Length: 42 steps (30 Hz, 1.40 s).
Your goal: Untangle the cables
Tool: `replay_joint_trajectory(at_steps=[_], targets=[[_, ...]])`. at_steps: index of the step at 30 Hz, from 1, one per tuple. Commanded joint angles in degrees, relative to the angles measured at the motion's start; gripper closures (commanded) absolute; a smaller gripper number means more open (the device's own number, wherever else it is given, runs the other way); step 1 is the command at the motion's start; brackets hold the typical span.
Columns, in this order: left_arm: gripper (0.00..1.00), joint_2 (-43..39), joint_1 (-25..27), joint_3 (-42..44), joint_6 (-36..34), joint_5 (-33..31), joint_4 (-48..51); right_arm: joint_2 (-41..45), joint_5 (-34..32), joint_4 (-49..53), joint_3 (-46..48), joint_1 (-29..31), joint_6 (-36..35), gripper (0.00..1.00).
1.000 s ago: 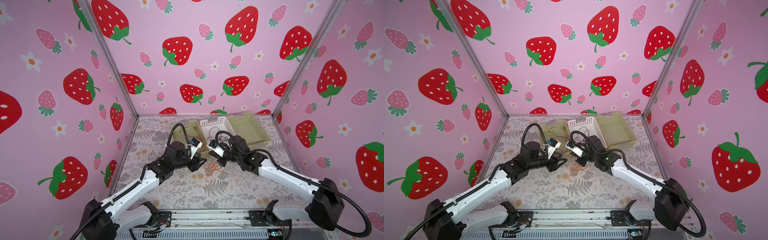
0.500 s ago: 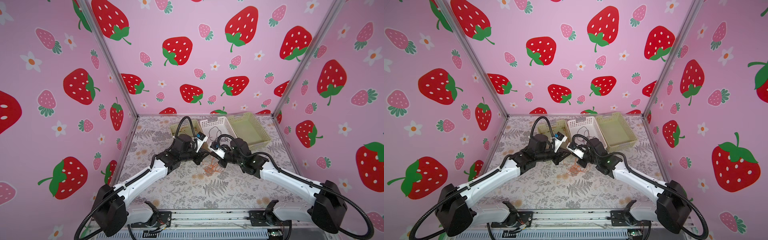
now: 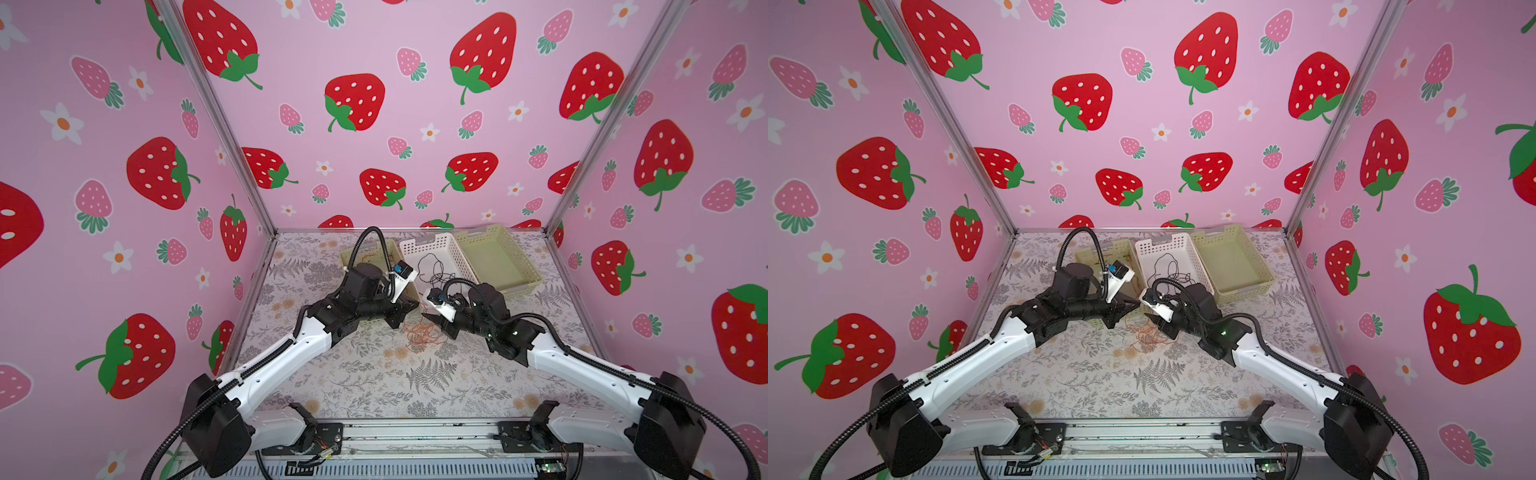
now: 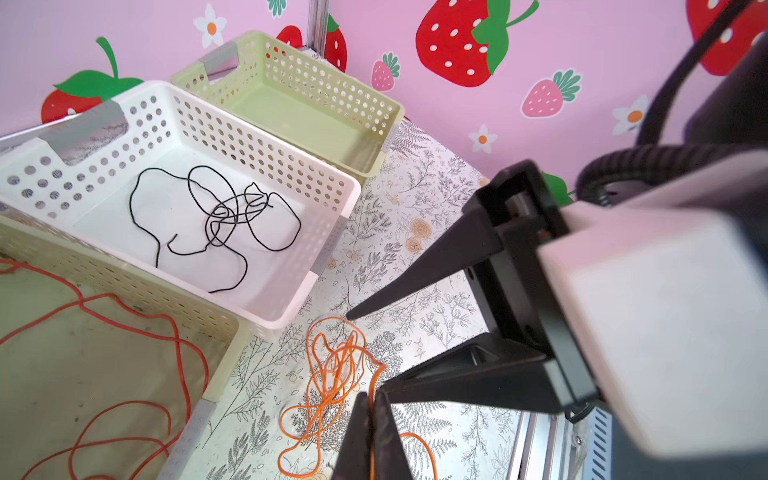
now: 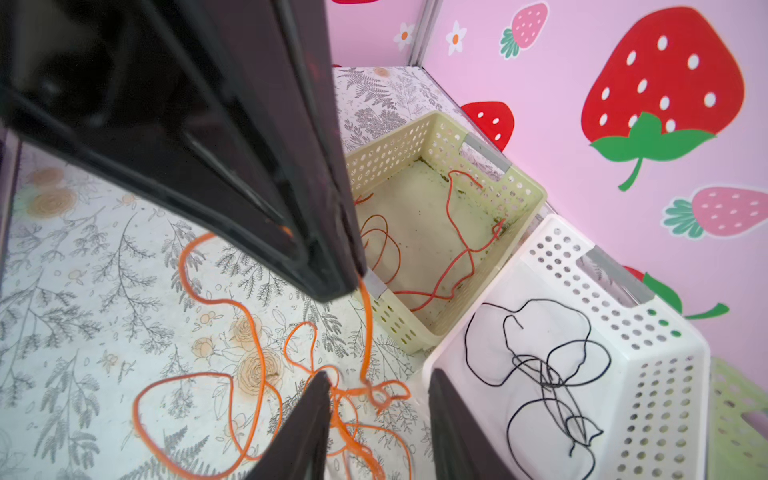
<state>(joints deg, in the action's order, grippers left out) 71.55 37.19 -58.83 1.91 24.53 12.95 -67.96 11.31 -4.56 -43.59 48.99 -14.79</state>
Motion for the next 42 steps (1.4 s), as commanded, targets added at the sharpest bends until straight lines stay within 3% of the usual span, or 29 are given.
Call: replay_joint_trajectory(at_steps=[1,6,15,20,26,34,42], targets=[[1.0,-2.2,0.4,-3.0,-2.8,0.3,1.5,1.8,0.4,-0.8,2.7,-0.4,-0.5,0.49],[1.0,-3.6,1.0,-4.5,-4.2,0.3,2.1,1.2,4.7,-1.6,6.8,-1.5,-2.7,0.42],[1.0,-5.1,2.4,-6.5,-4.9,0.3,1.7,-3.1,9.6,-9.8,9.1,-3.1,-2.8,0.42],[1.0,-5.8,3.0,-7.1,-5.0,-0.1,1.1,-7.3,12.3,-9.5,6.2,-3.3,-3.1,0.56],[1.0,-8.2,3.0,-7.3,-5.0,-2.1,1.0,-6.9,9.0,-10.5,7.7,-4.6,-1.1,0.99],[1.0,-12.8,0.3,-6.8,-4.6,-5.7,3.0,-1.4,4.3,-8.6,12.3,-10.7,1.8,1.0],[1.0,-17.6,-5.7,-3.2,-2.4,-5.2,2.7,-4.2,1.2,-3.9,11.0,-16.1,5.1,1.0]])
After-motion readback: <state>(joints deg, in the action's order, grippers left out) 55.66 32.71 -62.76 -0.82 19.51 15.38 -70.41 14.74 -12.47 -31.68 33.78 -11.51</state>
